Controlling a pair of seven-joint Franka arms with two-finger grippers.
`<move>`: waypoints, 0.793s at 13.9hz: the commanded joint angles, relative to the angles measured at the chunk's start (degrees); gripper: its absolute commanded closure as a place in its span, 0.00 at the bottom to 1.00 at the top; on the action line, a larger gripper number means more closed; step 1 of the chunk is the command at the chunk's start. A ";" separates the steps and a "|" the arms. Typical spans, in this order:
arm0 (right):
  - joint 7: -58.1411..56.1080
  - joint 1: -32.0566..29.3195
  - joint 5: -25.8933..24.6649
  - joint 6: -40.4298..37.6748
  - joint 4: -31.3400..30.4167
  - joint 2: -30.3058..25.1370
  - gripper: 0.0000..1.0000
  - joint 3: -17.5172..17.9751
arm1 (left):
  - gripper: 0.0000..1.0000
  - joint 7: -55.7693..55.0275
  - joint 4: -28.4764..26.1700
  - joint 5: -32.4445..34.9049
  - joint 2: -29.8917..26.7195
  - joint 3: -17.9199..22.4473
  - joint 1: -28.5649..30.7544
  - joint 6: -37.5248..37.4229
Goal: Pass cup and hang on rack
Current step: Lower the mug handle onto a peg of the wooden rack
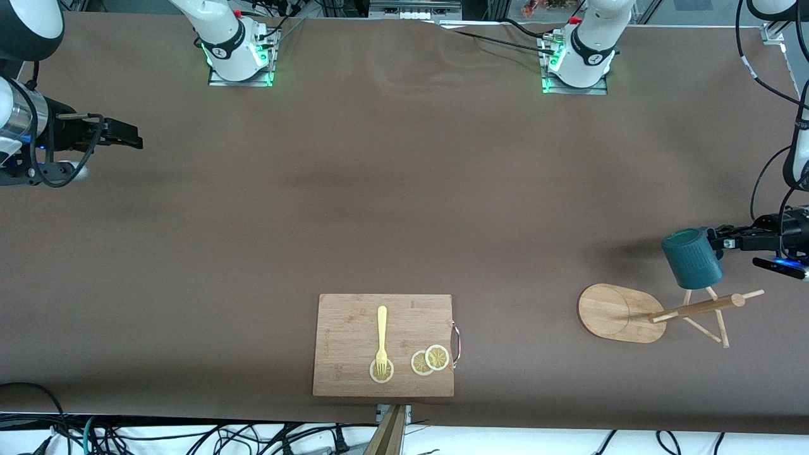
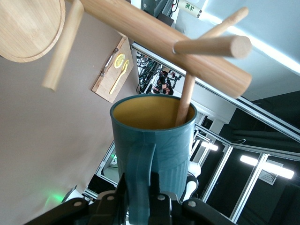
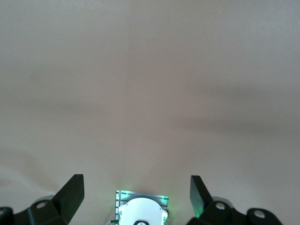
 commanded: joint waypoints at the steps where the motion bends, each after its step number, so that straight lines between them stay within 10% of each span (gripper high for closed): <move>1: -0.18 -0.24 0.52 -1.47 0.32 -0.86 0.00 0.30 | 1.00 -1.01 5.59 1.50 3.72 -0.02 0.19 -2.89; 9: 0.26 -0.24 0.16 -0.86 1.99 -0.86 0.00 0.30 | 0.98 -0.84 10.17 0.97 6.98 0.42 -0.60 -2.37; 11: -0.17 -0.24 0.34 -1.21 1.99 -0.86 0.00 0.04 | 0.71 -0.75 10.52 0.88 6.89 0.68 -0.77 -2.20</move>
